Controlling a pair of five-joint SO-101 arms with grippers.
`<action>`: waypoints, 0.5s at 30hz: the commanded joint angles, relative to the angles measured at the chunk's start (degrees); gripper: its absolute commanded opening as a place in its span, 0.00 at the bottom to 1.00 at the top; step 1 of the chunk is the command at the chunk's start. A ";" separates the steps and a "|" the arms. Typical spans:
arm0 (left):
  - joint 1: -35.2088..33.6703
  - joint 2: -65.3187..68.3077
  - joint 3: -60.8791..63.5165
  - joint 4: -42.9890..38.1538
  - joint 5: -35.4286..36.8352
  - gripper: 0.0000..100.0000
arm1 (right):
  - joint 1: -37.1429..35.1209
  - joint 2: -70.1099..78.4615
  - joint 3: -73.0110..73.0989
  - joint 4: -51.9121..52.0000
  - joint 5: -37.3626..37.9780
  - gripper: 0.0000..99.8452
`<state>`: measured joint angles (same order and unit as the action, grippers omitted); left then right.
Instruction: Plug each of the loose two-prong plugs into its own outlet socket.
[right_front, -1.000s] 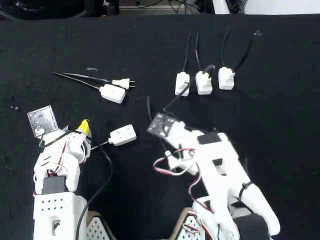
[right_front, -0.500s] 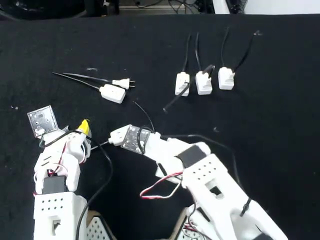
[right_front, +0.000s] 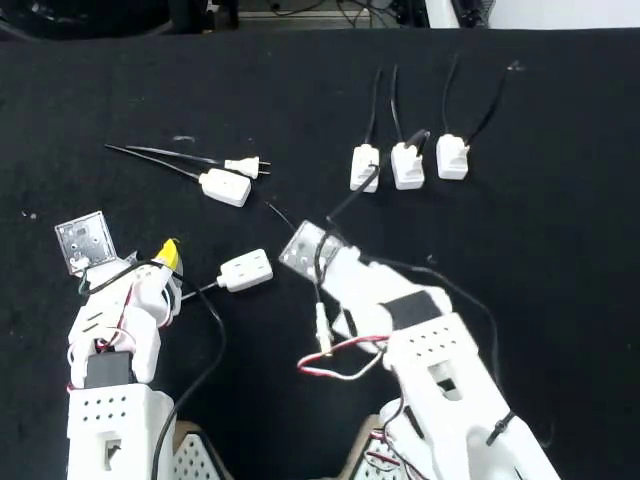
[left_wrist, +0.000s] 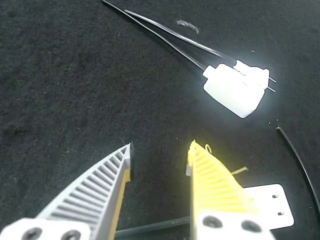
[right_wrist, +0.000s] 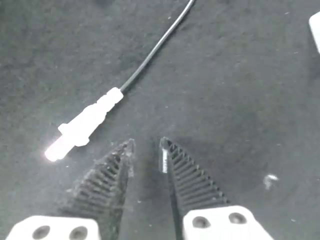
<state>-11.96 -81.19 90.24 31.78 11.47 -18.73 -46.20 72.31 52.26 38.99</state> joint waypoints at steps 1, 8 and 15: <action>-0.48 -0.70 -1.36 -0.62 0.18 0.19 | 1.05 -1.27 2.95 -4.04 -0.35 0.07; -0.48 -0.70 -1.36 -0.62 0.18 0.19 | -3.96 -1.54 5.85 -5.71 -0.88 0.07; -0.48 -0.70 -1.36 -0.62 0.18 0.19 | -16.26 -1.36 5.85 -7.21 -7.30 0.07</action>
<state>-11.96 -81.19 90.24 31.78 11.47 -29.98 -46.20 78.37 46.64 35.12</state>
